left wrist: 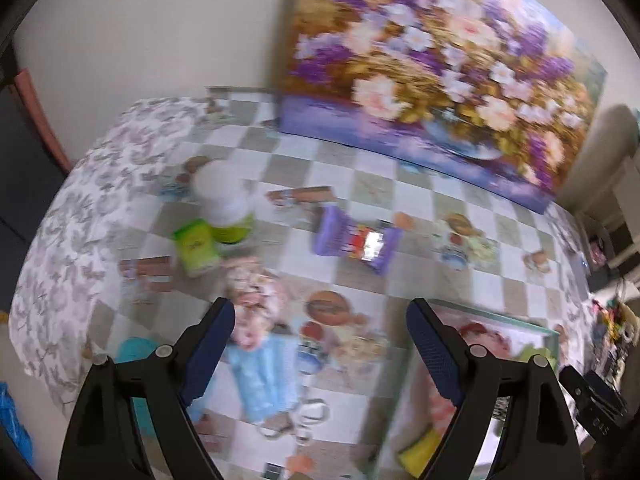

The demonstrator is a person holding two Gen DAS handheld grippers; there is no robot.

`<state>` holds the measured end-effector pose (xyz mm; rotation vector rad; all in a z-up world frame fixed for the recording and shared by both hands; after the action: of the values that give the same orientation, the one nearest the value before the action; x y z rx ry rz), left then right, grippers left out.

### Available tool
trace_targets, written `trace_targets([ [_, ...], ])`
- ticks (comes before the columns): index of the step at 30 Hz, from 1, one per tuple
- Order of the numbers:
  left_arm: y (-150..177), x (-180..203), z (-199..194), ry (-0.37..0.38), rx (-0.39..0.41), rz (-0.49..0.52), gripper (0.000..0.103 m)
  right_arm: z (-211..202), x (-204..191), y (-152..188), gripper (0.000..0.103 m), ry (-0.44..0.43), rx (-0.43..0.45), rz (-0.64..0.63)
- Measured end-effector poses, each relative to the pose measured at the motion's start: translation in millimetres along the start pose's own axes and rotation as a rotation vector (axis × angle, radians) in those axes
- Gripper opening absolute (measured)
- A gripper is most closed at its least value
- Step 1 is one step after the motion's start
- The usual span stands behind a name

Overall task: Organize soft objects
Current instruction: 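Move both open grippers from the tray toward the blue face mask and floral scrunchie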

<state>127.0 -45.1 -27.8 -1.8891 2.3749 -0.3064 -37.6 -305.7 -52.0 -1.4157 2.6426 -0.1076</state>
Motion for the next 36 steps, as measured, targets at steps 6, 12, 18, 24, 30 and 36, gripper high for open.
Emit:
trace_targets([
  [6, -7, -54, -2, -0.040, 0.013, -0.085, 0.089, 7, -40, 1, 0.102, -0.027, -0.007, -0.057],
  [12, -6, -112, -3, -0.076, 0.017, -0.193, 0.103, 10, -79, 8, 0.102, -0.072, -0.019, -0.114],
  [18, 0, -151, -5, -0.098, 0.018, -0.243, 0.103, 15, -116, 15, 0.102, -0.088, -0.034, -0.171],
  [24, 3, -172, -8, -0.107, 0.021, -0.272, 0.103, 22, -147, 23, 0.102, -0.102, -0.053, -0.217],
  [30, 6, -179, -1, -0.096, 0.002, -0.275, 0.103, 38, -176, 33, 0.102, -0.110, -0.096, -0.266],
  [36, 12, -180, 28, -0.083, -0.074, -0.276, 0.103, 62, -193, 44, 0.102, -0.087, -0.155, -0.300],
])
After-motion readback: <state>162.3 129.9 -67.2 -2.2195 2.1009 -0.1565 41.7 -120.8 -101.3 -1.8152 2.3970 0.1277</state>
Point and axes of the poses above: each gripper's, at about its wrist camera, not at the fingertips, and z roughly the way its jaws point, x to its right, y to its underside, the point moved 10 cm from there along z, roughly the way its jaws point, and after that the axes turned 15 degrees about -x, right-handed, at the moved point
